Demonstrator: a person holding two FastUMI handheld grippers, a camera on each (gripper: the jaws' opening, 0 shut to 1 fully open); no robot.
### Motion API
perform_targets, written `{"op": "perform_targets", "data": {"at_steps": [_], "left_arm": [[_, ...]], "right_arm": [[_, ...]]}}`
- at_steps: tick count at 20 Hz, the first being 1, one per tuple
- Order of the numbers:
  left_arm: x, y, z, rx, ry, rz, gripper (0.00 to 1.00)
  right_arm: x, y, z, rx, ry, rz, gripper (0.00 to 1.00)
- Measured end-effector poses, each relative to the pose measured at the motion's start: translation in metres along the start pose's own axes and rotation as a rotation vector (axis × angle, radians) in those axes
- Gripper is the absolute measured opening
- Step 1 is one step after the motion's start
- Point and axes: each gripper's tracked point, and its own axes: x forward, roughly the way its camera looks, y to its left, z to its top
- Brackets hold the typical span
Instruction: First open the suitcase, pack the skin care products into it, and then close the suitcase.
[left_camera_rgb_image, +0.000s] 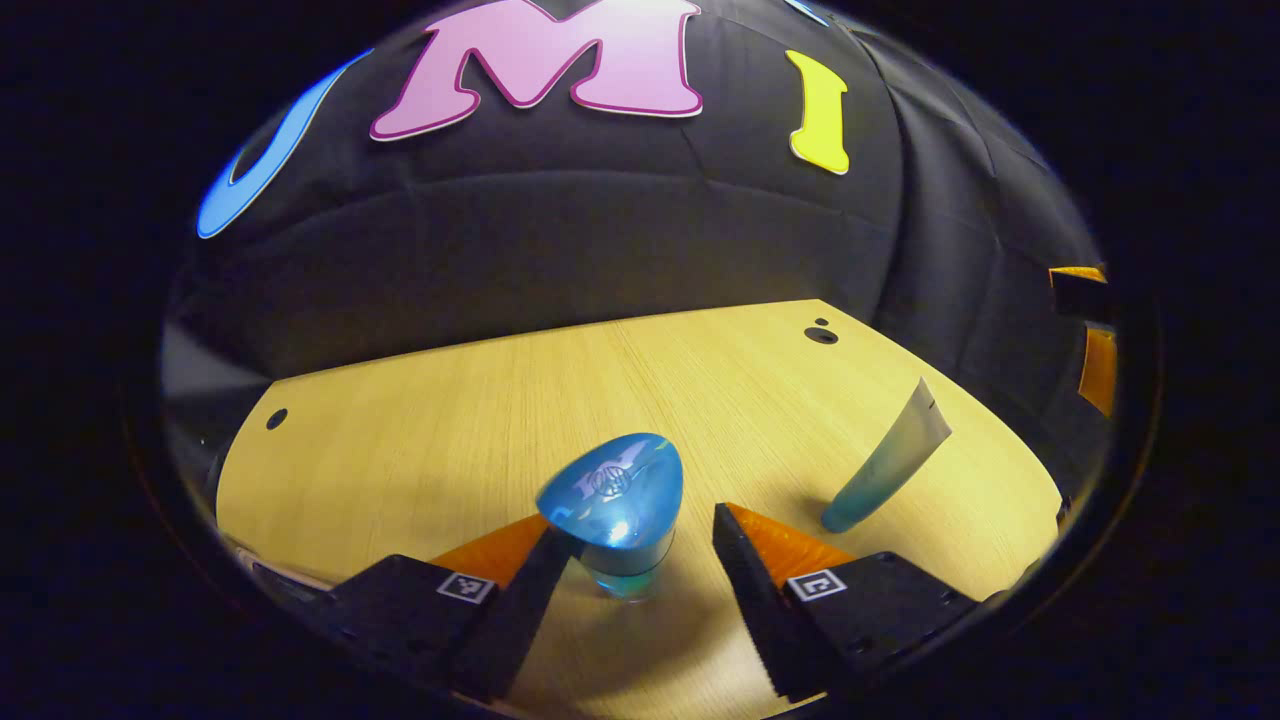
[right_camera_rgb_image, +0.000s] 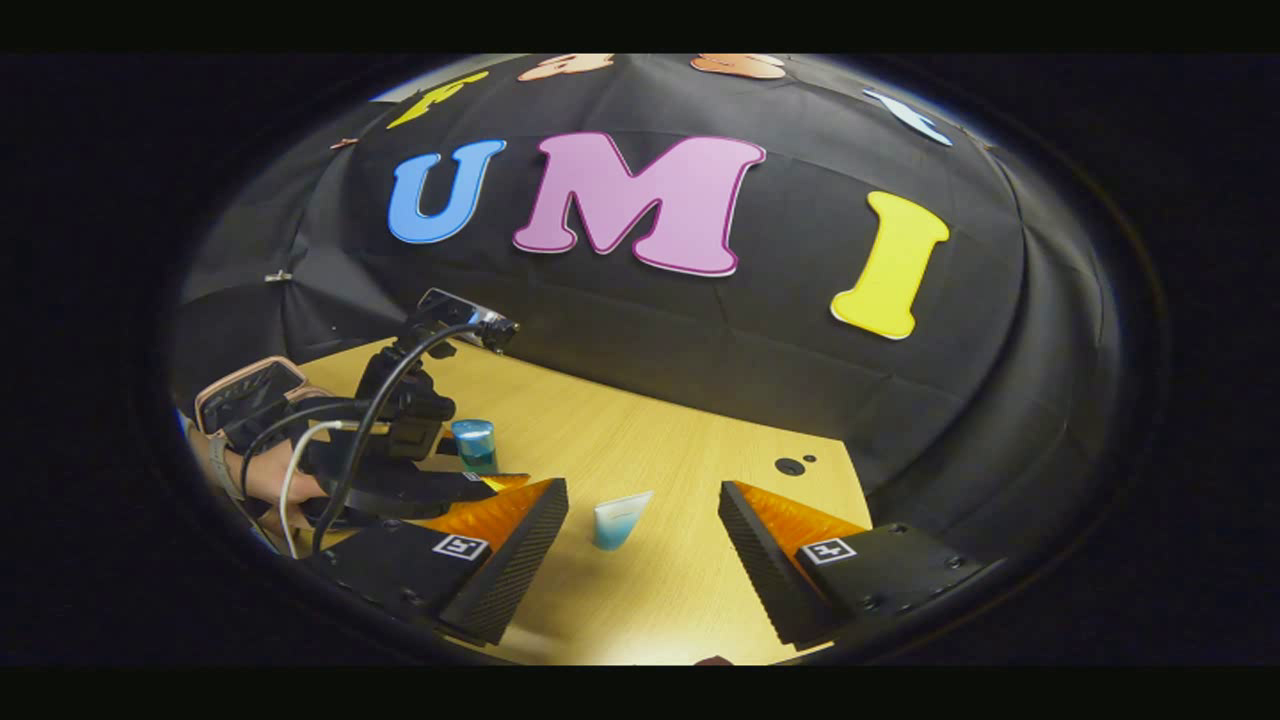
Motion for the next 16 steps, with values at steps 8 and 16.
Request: {"op": "perform_targets", "data": {"at_steps": [8,16], "left_arm": [[0.008,-0.006,-0.001,0.028,0.042,-0.02,0.47],[0.008,-0.006,-0.001,0.03,0.073,-0.051,0.52]], "right_arm": [[0.067,0.015,-0.075,0.094,0.177,0.035,0.94],[0.117,0.019,-0.128,0.13,0.279,0.027,0.63]]}}
